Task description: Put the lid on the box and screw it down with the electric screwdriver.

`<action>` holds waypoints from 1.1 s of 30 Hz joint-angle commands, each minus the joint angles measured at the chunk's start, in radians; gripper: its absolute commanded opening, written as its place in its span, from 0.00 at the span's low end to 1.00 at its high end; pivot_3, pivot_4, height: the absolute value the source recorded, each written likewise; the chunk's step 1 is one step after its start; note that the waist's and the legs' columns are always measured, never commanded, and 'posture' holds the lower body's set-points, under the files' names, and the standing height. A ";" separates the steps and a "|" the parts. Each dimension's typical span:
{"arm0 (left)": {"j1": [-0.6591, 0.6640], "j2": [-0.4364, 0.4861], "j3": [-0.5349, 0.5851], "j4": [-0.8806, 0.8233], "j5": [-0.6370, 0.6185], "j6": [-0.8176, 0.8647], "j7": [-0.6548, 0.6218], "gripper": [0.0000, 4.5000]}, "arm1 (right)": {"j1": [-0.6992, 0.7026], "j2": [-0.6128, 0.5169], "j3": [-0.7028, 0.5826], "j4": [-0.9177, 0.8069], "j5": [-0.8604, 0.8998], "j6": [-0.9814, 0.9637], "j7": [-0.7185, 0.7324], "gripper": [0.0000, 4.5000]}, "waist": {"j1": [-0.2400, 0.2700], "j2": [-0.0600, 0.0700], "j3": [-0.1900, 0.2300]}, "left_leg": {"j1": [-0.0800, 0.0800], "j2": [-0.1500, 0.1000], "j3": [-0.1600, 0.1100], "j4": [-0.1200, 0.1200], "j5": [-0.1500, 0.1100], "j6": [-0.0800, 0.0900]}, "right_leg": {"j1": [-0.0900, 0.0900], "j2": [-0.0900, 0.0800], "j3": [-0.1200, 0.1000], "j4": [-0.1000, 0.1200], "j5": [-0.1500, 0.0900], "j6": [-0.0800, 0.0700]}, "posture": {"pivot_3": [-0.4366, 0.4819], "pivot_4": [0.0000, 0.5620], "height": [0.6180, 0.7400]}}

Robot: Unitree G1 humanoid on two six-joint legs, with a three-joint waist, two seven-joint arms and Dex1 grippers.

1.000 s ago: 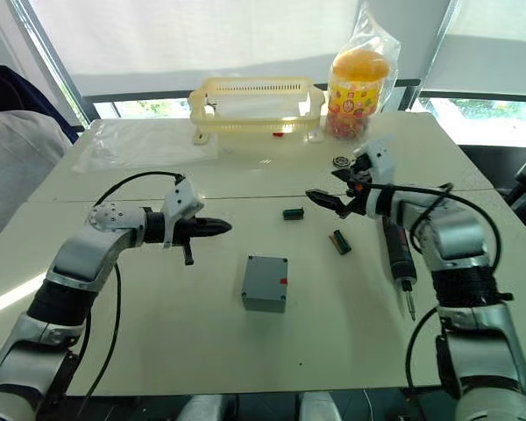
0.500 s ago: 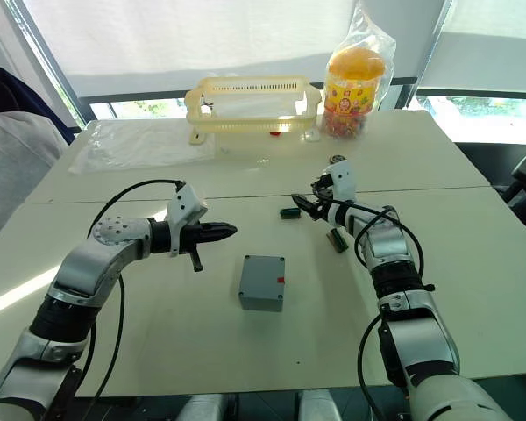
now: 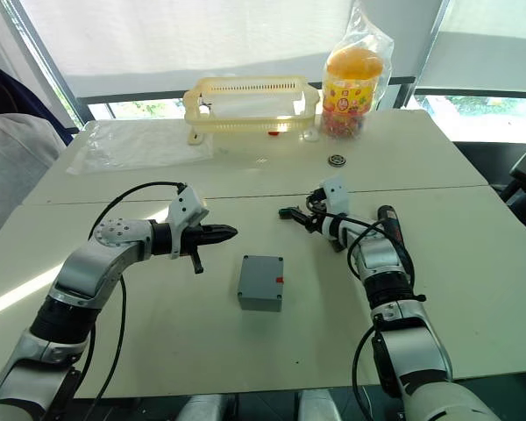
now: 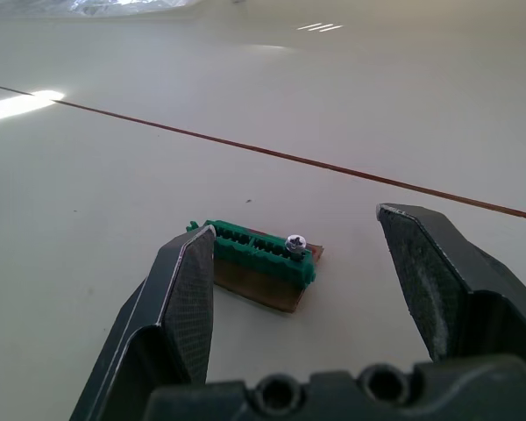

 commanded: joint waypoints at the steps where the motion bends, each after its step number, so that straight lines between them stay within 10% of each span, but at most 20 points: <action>1: -0.012 0.005 -0.002 -0.019 -0.003 -0.019 -0.003 0.00 | -0.025 0.010 -0.017 0.000 -0.004 -0.021 -0.006 0.71 | 0.000 0.000 0.000 | 0.000 0.000 0.000 0.000 0.000 0.000 | 0.000 0.000 0.000 0.000 0.000 0.000 | 0.48 0.27 1.00; 5: -0.007 0.005 -0.008 -0.026 0.000 -0.019 0.000 0.00 | -0.029 0.017 -0.014 0.013 -0.007 -0.027 -0.007 0.59 | 0.000 0.000 0.000 | 0.000 0.000 0.000 0.000 0.000 0.000 | 0.000 0.000 0.000 0.000 0.000 0.000 | 0.48 0.27 1.00; 11: 0.001 0.010 -0.012 -0.024 0.003 -0.025 0.000 0.00 | -0.028 0.018 -0.017 0.014 -0.009 -0.027 -0.006 0.01 | 0.000 0.000 0.000 | 0.000 0.000 0.000 0.000 0.000 0.000 | 0.000 0.000 0.000 0.000 0.000 0.000 | 0.48 0.27 1.00; 33: -0.003 0.004 -0.029 -0.010 0.005 -0.042 -0.004 0.00 | 0.002 0.010 -0.088 -0.146 0.048 0.022 -0.028 0.01 | 0.000 0.000 0.000 | 0.000 0.000 0.000 0.000 0.000 0.000 | 0.000 0.000 0.000 0.000 0.000 0.000 | 0.48 0.27 1.00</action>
